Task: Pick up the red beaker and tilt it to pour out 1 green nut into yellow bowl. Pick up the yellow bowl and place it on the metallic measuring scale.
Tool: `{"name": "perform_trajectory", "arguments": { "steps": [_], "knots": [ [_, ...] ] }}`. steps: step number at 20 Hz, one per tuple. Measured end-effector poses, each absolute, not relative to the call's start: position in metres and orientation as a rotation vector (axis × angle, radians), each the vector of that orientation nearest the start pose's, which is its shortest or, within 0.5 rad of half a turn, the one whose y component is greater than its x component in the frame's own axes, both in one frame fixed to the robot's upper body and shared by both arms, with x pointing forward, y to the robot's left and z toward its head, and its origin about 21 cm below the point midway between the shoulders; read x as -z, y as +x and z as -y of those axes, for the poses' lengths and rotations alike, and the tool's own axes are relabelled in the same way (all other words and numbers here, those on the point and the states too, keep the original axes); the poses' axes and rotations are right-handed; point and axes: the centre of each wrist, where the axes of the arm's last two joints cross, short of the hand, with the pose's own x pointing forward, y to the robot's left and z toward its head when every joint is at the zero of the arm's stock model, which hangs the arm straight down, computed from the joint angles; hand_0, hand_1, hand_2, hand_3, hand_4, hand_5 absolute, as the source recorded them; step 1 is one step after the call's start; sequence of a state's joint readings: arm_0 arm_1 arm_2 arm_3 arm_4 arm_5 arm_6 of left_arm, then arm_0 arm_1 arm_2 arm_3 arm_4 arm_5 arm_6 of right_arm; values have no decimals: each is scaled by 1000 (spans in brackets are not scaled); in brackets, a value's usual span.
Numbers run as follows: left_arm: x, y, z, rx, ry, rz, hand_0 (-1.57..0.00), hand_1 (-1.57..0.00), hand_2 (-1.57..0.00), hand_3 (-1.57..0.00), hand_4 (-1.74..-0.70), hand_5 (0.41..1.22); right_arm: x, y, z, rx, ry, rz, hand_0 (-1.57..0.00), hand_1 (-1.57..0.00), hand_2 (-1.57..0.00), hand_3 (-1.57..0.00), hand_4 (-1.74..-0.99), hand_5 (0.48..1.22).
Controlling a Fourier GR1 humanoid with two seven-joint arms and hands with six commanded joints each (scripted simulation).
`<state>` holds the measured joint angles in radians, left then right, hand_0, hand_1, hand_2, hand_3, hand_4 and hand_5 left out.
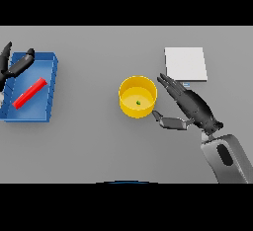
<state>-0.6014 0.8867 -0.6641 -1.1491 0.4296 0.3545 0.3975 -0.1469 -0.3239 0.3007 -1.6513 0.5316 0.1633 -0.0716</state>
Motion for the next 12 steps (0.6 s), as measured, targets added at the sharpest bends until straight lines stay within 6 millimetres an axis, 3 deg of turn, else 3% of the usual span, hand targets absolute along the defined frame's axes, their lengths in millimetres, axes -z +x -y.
{"name": "perform_trajectory", "arguments": {
  "steps": [6,12],
  "knots": [
    [-97,350,-330,409,614,1107,-1,-1,-1,0,-713,680,-68,295,190,-1679,-373,1605,1,1,1,1,-1216,706],
    [-96,350,-331,405,605,1118,0,1,1,1,-722,687,-65,319,162,-1972,-357,1461,1,1,1,1,-1223,705]
  ]
}}
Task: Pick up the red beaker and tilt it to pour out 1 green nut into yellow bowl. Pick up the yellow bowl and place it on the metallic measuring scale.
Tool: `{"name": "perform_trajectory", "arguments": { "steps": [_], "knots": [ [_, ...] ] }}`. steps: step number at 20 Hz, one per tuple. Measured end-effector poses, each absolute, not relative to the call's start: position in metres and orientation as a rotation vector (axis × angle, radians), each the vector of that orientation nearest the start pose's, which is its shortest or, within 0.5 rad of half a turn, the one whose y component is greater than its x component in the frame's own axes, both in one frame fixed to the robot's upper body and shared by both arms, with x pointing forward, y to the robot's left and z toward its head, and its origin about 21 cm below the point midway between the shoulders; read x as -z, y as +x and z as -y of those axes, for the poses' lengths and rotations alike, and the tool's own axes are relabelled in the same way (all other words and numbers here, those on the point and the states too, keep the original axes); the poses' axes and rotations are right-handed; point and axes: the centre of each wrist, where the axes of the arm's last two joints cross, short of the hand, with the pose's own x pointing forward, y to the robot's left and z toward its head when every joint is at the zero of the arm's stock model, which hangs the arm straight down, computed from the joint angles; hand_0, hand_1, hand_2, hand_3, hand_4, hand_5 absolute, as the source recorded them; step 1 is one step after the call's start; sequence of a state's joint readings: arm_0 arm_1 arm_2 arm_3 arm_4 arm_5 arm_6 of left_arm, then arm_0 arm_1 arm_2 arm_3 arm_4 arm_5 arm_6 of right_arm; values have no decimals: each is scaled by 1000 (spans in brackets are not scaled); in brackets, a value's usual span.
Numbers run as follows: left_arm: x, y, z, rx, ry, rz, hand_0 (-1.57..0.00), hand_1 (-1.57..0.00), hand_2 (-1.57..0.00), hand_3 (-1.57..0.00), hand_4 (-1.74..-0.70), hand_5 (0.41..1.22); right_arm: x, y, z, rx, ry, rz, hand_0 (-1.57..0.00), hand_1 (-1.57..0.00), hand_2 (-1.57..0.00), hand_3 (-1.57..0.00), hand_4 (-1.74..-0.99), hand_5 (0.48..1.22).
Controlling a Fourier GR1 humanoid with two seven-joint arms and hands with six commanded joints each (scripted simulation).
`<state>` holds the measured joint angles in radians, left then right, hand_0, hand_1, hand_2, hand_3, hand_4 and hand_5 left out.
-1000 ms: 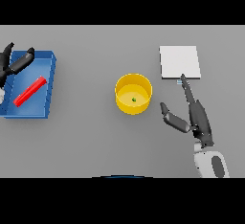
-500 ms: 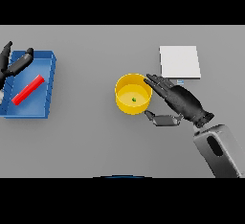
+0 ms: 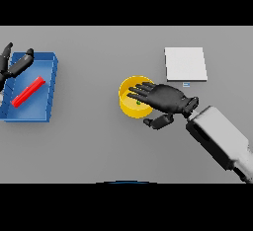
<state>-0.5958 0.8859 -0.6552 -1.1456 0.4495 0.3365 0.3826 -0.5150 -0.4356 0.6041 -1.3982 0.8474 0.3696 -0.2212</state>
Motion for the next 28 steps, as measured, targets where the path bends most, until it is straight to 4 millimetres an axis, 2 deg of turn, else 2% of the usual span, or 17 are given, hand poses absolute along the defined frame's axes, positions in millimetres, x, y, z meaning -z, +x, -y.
{"name": "perform_trajectory", "arguments": {
  "steps": [2,5,10,14,16,17,18,19,20,22,24,26,28],
  "knots": [
    [-96,348,-332,405,592,1124,1,1,1,1,-722,687,-64,321,151,-2047,-346,1412,1,1,1,1,-1224,703],
    [-93,346,-331,401,586,1119,1,1,1,1,-724,687,-60,333,146,-2113,-383,1329,1,1,1,1,-1239,705],
    [-97,345,-335,395,587,1122,1,1,1,1,-717,684,-54,339,137,-2203,-376,1224,1,1,1,1,-1275,735],
    [-97,343,-337,387,589,1133,1,1,1,1,-719,686,-49,344,132,-2214,-374,1171,1,1,1,1,-1305,763],
    [-98,345,-336,389,591,1130,1,1,1,1,-713,686,-49,343,126,-2182,-347,1165,-3,-16,-19,-43,-1336,810],
    [-97,344,-337,387,591,1128,1,1,1,1,-712,689,-49,344,127,-2173,-351,1155,-110,-97,-86,-96,-1360,842],
    [-97,344,-337,389,587,1133,1,1,1,1,-714,691,-52,347,126,-2176,-357,1147,-287,-236,-176,-173,-1387,873],
    [-96,342,-338,398,582,1137,1,1,1,1,-716,692,-48,346,126,-2177,-355,1144,-544,-473,-310,-262,-1420,943],
    [-95,340,-337,401,579,1137,1,1,1,1,-719,692,-47,346,127,-2197,-347,1149,-750,-693,-476,-351,-1454,999],
    [-97,341,-338,399,584,1135,1,1,1,1,-719,693,-48,345,133,-2206,-327,1154,-1045,-1009,-870,-574,-1552,1079],
    [-99,344,-338,398,586,1151,1,1,1,1,-724,696,-49,342,132,-2202,-332,1164,-1235,-1211,-1122,-834,-1614,1130],
    [-101,342,-340,394,592,1142,1,1,1,1,-725,698,-51,345,134,-2207,-317,1183,-1356,-1341,-1192,-1041,-1660,1163],
    [-103,343,-340,402,591,1148,1,1,1,1,-722,695,-52,343,132,-2219,-337,1187,-1433,-1424,-1240,-1183,-1689,1184]
  ]
}}
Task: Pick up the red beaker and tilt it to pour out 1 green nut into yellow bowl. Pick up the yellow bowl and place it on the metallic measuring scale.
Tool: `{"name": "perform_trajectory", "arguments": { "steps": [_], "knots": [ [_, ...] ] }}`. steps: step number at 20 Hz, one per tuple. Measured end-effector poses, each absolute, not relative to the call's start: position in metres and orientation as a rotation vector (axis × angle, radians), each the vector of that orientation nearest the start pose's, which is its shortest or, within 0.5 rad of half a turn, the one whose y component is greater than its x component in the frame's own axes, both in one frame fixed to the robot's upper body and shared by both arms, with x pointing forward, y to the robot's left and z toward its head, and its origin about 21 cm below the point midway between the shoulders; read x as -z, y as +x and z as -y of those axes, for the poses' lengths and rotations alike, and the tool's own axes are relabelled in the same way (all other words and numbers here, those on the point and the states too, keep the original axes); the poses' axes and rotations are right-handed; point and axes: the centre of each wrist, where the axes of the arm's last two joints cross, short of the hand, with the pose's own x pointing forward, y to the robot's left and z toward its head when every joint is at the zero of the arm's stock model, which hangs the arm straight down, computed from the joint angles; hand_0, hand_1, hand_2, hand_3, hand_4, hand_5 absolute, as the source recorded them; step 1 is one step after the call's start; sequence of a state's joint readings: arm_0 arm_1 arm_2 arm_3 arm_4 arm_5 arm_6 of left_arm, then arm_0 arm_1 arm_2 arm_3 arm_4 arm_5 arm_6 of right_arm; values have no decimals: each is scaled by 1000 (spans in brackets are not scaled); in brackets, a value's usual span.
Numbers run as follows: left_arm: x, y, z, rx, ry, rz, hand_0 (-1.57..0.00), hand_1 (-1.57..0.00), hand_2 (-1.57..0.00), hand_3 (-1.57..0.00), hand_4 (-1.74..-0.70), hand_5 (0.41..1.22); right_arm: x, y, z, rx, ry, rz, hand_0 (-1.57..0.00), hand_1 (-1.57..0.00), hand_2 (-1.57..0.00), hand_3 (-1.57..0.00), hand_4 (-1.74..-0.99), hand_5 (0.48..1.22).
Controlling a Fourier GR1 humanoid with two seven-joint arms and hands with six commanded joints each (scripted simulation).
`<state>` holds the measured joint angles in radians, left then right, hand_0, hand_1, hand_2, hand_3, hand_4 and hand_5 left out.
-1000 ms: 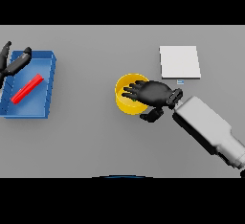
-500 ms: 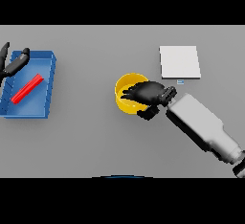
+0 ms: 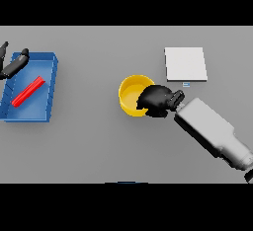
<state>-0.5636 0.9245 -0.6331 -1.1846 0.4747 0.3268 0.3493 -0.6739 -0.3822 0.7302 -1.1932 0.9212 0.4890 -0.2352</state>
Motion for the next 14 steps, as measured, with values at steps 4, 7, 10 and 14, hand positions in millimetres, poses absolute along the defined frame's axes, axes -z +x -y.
{"name": "perform_trajectory", "arguments": {
  "steps": [4,7,10,14],
  "knots": [
    [-98,342,-341,406,583,1137,1,1,1,1,-717,693,-53,345,131,-2185,-354,1220,-1515,-1511,-1314,-1285,-1720,1206],
    [-102,342,-340,404,579,1143,1,1,1,1,-717,696,-61,348,136,-2153,-348,1238,-1542,-1540,-1331,-1340,-1730,1213],
    [-100,344,-340,400,583,1121,1,1,1,1,-724,693,-79,351,141,-2110,-358,1249,-1556,-1555,-1389,-1284,-1735,1217],
    [-97,345,-336,406,589,1116,1,1,1,1,-717,686,-108,350,153,-2079,-413,1281,-1565,-1565,-1426,-1194,-1739,1219]
  ]
}}
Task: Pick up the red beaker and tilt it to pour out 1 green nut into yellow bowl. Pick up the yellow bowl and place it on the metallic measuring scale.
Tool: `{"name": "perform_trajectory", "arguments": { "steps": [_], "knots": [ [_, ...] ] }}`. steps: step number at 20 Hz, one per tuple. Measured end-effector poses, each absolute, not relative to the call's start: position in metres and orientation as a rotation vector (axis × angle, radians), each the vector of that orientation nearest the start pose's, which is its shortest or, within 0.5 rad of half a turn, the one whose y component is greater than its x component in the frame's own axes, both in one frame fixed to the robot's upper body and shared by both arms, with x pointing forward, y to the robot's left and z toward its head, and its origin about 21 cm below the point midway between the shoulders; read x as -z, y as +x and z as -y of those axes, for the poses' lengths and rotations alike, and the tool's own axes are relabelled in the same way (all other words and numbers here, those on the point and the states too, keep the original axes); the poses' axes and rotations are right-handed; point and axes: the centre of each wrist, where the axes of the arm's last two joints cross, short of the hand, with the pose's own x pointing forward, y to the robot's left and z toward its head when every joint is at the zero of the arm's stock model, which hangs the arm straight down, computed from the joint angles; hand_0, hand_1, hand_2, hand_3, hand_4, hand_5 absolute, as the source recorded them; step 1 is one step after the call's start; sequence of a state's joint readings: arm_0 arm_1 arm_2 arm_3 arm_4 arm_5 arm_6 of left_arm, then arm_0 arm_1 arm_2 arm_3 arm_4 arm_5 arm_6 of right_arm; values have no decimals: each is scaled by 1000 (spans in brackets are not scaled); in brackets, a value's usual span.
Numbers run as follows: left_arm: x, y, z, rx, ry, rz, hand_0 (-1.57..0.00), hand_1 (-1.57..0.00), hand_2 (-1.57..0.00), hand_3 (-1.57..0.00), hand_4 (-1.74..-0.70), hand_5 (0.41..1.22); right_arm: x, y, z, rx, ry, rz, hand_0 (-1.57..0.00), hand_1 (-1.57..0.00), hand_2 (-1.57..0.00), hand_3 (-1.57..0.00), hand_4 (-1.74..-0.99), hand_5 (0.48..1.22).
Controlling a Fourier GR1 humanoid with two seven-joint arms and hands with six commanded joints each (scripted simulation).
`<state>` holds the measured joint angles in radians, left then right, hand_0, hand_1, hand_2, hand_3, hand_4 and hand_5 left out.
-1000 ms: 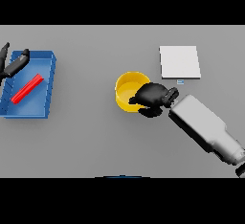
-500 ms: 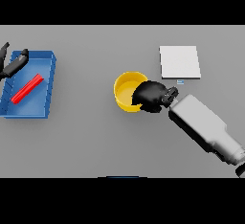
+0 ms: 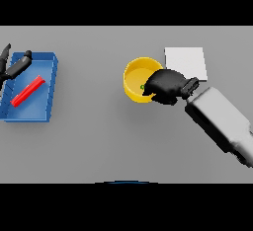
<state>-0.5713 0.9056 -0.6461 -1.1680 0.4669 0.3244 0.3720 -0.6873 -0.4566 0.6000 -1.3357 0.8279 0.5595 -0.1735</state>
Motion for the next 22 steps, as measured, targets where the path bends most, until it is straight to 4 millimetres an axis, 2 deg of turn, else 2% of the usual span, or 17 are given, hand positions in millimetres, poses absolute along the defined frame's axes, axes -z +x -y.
{"name": "perform_trajectory", "arguments": {
  "steps": [2,5,7,11,14,17,18,22],
  "knots": [
    [-102,342,-340,419,587,1130,1,1,1,1,-714,686,-113,351,162,-2040,-489,1279,-1567,-1567,-1478,-1170,-1740,1220],
    [-103,343,-337,410,590,1136,1,1,1,1,-720,688,-118,356,152,-2015,-519,1292,-1561,-1569,-1524,-1161,-1740,1220],
    [-104,345,-333,414,580,1142,1,1,1,1,-723,698,-126,361,154,-1987,-561,1297,-1565,-1570,-1513,-1155,-1741,1220],
    [-105,340,-334,409,581,1138,1,1,1,1,-730,719,-131,374,179,-1935,-636,1299,-1568,-1570,-1537,-1153,-1741,1221],
    [-104,340,-334,395,598,1113,1,1,1,1,-731,724,-126,386,191,-1872,-671,1272,-1570,-1571,-1537,-1150,-1741,1221],
    [-108,339,-338,390,589,1111,1,1,1,1,-739,734,-124,399,214,-1836,-711,1264,-1570,-1571,-1546,-1146,-1741,1221],
    [-108,338,-334,396,577,1122,1,1,1,1,-737,738,-125,403,217,-1821,-729,1262,-1570,-1571,-1549,-1147,-1741,1221],
    [-112,340,-334,404,598,1100,1,1,1,1,-719,725,-106,413,237,-1767,-750,1209,-1571,-1571,-1500,-1169,-1741,1221]
  ]
}}
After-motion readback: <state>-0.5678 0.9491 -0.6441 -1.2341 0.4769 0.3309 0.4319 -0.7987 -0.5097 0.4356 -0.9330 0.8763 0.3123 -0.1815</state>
